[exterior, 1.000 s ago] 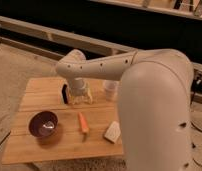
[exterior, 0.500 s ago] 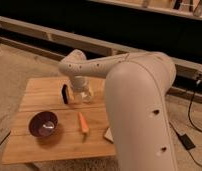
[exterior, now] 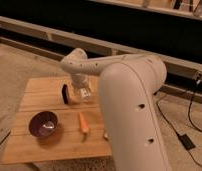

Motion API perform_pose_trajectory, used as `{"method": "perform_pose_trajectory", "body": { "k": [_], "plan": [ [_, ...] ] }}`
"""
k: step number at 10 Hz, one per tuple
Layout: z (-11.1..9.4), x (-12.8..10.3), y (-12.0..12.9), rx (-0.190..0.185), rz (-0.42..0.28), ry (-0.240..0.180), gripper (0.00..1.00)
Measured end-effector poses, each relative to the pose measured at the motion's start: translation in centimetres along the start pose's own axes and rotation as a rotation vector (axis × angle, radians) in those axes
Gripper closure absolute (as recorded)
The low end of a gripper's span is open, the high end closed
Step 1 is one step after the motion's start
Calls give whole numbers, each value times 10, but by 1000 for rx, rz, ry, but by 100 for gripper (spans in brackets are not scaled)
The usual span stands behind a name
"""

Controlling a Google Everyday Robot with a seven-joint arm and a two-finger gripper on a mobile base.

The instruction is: Knock the eraser over

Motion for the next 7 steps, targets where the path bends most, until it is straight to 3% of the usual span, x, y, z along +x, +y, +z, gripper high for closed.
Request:
{"method": "perform_pose_trajectory", "body": {
  "k": [3, 7],
  "plan": [
    [9, -17, 17, -22, -39, -11, 35],
    [22, -37, 58, -52, -129, -20, 35]
  ]
}}
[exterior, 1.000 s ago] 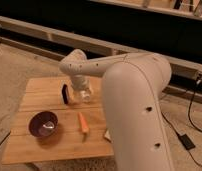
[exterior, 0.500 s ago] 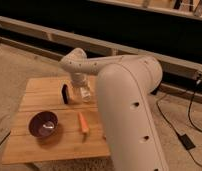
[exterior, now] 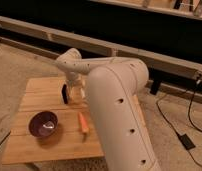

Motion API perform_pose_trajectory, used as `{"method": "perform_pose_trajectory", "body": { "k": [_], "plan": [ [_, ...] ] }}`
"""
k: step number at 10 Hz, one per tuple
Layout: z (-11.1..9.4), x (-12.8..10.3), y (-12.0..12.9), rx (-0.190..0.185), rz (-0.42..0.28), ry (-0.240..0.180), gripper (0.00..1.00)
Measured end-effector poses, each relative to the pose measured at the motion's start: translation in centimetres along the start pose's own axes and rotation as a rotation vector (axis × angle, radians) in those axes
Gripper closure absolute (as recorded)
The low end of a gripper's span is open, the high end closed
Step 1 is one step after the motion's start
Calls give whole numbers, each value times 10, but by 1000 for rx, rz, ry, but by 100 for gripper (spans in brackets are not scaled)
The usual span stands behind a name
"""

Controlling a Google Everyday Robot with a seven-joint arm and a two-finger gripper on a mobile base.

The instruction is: Knock the eraser over

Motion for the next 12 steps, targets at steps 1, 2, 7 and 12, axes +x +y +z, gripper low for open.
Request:
{"method": "perform_pose_trajectory", "body": {
  "k": [1, 2, 7, 12],
  "plan": [
    [1, -5, 11, -8, -22, -3, 35],
    [1, -9, 24, -20, -44, -6, 35],
    [-6, -23, 58, -45, -133, -19, 35],
    [-14, -19, 71, -147, -171, -5, 35]
  ]
}}
